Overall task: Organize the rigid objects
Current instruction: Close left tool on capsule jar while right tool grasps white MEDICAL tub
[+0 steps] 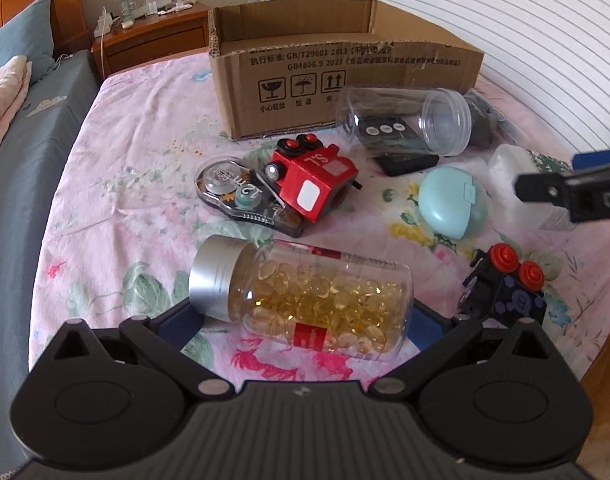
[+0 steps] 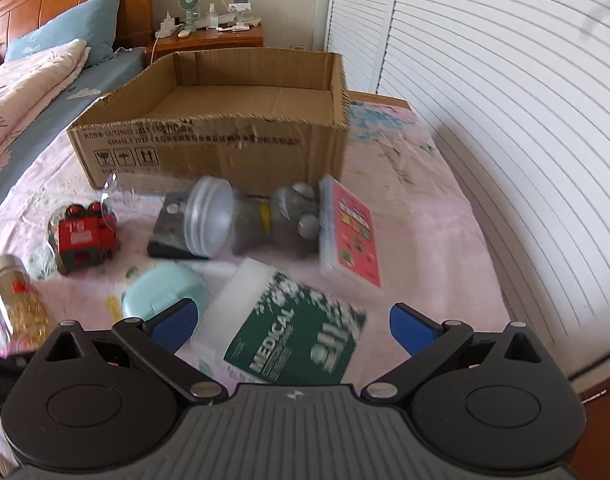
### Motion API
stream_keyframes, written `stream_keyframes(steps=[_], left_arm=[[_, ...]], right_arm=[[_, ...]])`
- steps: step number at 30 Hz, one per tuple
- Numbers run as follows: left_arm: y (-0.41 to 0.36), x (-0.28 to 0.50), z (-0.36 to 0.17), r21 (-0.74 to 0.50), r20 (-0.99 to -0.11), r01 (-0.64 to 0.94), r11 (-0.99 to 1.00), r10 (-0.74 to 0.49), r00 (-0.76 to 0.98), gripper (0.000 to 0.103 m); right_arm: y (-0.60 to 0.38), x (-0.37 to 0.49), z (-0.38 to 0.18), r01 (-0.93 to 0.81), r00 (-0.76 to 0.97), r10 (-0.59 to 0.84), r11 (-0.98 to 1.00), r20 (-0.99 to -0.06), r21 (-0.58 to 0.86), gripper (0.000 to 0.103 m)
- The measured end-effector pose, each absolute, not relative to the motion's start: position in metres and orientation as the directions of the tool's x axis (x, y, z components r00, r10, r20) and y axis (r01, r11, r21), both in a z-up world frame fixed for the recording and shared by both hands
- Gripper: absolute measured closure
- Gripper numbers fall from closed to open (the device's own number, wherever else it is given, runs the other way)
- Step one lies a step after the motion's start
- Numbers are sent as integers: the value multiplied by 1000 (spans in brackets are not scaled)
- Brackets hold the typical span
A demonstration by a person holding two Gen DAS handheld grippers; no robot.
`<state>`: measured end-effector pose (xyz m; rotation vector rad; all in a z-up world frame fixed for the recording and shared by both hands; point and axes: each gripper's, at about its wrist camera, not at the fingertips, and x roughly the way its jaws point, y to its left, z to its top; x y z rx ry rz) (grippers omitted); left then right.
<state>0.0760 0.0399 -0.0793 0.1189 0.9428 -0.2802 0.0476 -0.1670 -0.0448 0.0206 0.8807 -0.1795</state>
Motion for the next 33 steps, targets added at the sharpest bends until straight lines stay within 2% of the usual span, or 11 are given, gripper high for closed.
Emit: stream_keyframes(steps=[13, 20, 24, 33], left_arm=[[47, 74, -81, -21, -796, 342, 940, -222, 563, 0], [45, 77, -81, -15, -798, 342, 939, -217, 562, 1], [37, 78, -78, 30, -790, 358, 933, -197, 581, 1], [33, 79, -74, 68, -788, 390, 918, -191, 586, 3]], right_arm=[[-187, 19, -71, 141, 556, -122, 989, -822, -52, 0], [-190, 20, -74, 101, 570, -80, 994, -818, -27, 0], [-192, 21, -75, 72, 586, -58, 997, -808, -20, 0], [-189, 30, -71, 67, 581, -78, 997, -810, -48, 0]])
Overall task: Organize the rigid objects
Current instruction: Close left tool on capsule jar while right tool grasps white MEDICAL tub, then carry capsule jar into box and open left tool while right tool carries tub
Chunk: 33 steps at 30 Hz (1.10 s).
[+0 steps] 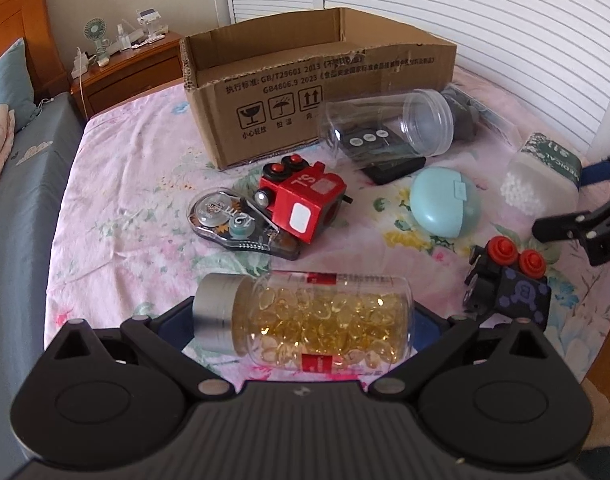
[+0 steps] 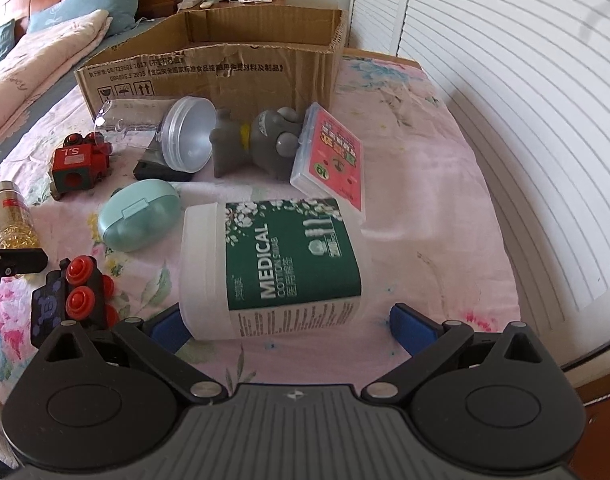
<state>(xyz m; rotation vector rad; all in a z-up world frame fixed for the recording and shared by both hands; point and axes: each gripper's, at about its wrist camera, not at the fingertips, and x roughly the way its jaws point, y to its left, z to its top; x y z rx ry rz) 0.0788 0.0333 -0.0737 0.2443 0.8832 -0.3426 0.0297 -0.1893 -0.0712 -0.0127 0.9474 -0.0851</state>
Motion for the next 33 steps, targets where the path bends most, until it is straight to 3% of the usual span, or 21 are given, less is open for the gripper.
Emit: stream_keyframes(steps=[13, 23, 26, 29, 33], left_arm=[[33, 84, -68, 64, -791, 434, 899, -220, 572, 7], [35, 86, -67, 57, -799, 455, 889, -232, 554, 8], [36, 88, -67, 53, -803, 463, 885, -237, 546, 8], [35, 88, -66, 53, -808, 472, 880, -241, 538, 8], [37, 89, -64, 44, -817, 480, 876, -245, 522, 8]], right_arm=[[-188, 51, -58, 25, 567, -107, 993, -817, -113, 0], [-194, 58, -53, 39, 531, -70, 998, -844, -58, 1], [-187, 61, -54, 11, 518, -94, 995, -850, -103, 4], [-182, 63, -57, -14, 500, -92, 993, -861, -115, 14], [-180, 63, -54, -32, 500, -104, 990, -860, -138, 15]])
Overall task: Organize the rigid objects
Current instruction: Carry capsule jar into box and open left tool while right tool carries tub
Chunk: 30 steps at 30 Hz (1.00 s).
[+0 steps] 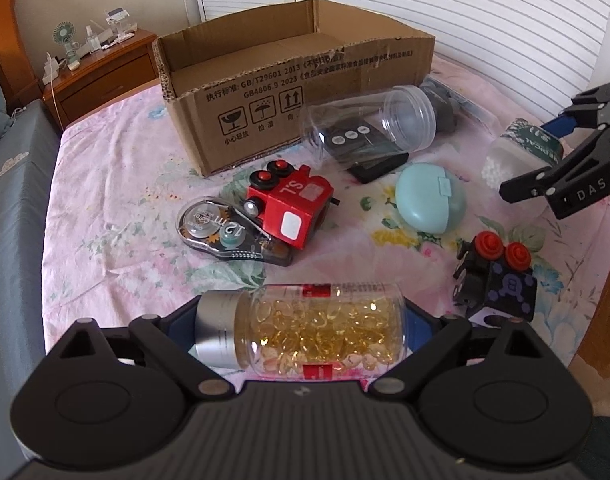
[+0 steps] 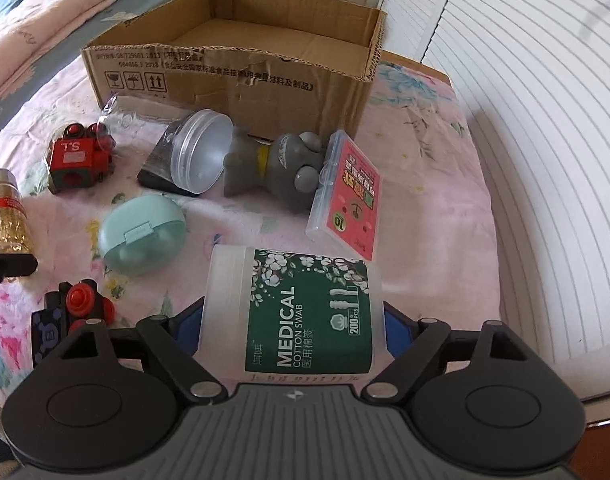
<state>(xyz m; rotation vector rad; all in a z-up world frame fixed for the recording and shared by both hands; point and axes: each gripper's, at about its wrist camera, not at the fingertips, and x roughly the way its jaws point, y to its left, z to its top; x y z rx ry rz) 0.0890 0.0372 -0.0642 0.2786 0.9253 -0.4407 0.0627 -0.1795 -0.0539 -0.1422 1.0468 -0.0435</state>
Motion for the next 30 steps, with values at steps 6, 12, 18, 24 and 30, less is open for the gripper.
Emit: stream_keyframes(steps=[6, 12, 18, 24, 30], left_arm=[[41, 87, -53, 57, -821, 488, 871, -237, 519, 8], [42, 92, -23, 47, -807, 505, 862, -265, 528, 8], [39, 129, 20, 59, -754, 496, 866, -287, 591, 8], [19, 207, 45, 72, -715, 464, 883, -279, 641, 8], [-4, 286, 34, 67, -732, 427, 902, -247, 635, 8]], right_arm=[[-180, 59, -36, -74, 517, -98, 984, -850, -159, 15], [-179, 62, -10, -115, 558, -66, 981, -827, -155, 15], [-176, 74, 26, -145, 636, -14, 980, -772, -137, 15], [-172, 102, 53, -152, 701, 11, 979, -713, -134, 15], [-172, 127, 63, -142, 712, 14, 982, -702, -124, 15]])
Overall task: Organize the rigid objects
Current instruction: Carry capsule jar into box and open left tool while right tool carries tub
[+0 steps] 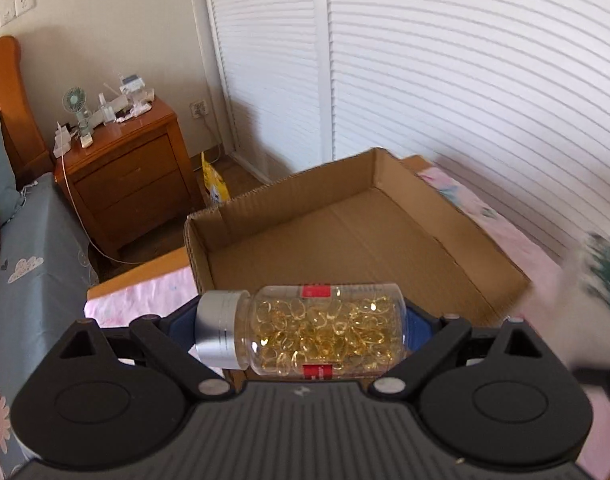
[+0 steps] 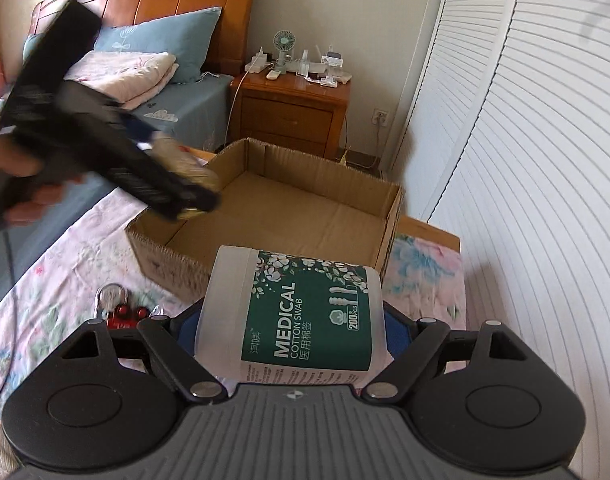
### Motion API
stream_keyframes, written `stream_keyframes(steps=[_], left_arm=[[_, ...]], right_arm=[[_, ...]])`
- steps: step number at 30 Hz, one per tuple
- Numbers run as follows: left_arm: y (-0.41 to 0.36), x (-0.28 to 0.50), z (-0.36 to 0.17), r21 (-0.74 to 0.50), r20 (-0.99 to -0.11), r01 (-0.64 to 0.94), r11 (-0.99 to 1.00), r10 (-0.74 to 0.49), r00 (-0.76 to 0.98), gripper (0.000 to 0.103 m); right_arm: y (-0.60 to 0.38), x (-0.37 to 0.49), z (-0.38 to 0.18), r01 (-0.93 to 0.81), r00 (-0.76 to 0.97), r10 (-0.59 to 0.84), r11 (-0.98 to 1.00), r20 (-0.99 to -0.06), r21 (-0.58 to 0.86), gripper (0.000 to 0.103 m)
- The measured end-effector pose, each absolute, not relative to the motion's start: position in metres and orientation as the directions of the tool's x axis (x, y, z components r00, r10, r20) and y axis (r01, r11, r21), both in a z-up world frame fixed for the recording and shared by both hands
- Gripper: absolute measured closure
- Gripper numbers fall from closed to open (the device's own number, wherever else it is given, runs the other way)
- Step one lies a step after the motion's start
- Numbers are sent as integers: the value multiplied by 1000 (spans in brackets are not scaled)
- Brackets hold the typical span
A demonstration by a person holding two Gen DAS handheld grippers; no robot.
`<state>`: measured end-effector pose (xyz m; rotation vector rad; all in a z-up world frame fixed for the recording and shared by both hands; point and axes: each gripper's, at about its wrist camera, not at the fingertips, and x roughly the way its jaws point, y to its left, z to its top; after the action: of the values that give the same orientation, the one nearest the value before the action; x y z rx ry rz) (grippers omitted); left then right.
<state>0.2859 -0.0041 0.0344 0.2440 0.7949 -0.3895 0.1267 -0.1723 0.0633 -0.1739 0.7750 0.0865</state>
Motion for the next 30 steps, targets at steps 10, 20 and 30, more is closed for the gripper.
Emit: stream_keyframes(steps=[10, 20, 30], left_arm=[[-11, 349, 15, 90, -729, 317, 944, -155, 666, 6], [13, 311, 29, 39, -736, 389, 920, -237, 635, 6], [36, 227, 30, 68, -724, 394, 917, -226, 652, 5]], right_arm=[[-181, 146, 63, -127, 699, 4, 985, -715, -119, 15], [-180, 173, 58, -131, 685, 17, 986, -728, -101, 15], [-188, 237, 46, -98, 651, 13, 993, -759, -67, 15]])
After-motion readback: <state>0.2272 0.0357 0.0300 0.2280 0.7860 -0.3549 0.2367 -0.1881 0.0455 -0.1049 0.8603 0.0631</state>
